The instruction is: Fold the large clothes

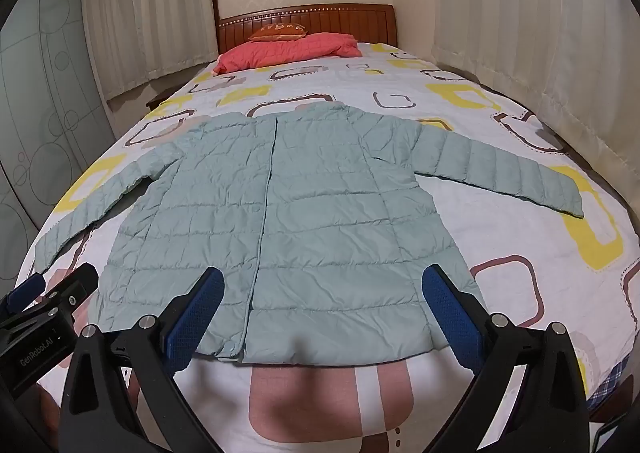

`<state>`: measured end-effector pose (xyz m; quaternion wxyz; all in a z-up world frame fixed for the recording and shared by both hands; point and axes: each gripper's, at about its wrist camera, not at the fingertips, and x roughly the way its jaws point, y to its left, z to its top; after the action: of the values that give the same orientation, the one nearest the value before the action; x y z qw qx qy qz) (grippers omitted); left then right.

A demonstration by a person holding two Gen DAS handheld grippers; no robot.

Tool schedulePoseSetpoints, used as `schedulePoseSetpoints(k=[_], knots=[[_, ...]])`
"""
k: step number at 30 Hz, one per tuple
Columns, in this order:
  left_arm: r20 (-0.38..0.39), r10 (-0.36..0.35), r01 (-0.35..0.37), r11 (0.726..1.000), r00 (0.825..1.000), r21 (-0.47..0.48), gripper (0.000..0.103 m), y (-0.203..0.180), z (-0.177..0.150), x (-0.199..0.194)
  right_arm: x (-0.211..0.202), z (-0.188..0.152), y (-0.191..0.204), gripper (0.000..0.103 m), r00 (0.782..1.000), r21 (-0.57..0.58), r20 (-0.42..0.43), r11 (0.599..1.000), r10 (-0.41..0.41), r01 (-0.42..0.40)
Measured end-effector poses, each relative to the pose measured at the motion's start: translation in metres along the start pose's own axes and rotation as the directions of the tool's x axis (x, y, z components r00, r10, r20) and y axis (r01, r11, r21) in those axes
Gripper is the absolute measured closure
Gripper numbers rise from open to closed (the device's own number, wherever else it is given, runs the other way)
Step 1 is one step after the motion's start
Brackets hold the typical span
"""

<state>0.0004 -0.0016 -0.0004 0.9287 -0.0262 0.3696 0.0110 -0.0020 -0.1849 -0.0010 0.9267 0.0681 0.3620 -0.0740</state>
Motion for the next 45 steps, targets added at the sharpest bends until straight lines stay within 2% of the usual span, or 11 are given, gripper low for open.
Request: schedulePoseSetpoints(k=[45], knots=[[0.027, -0.005, 0.005, 1.000, 1.000, -0.002, 0.002, 0.0018, -0.0012, -0.0059, -0.0054, 0.0009, 0.0044, 0.004, 1.000, -0.006, 0.007, 1.000, -0.004, 0.004]])
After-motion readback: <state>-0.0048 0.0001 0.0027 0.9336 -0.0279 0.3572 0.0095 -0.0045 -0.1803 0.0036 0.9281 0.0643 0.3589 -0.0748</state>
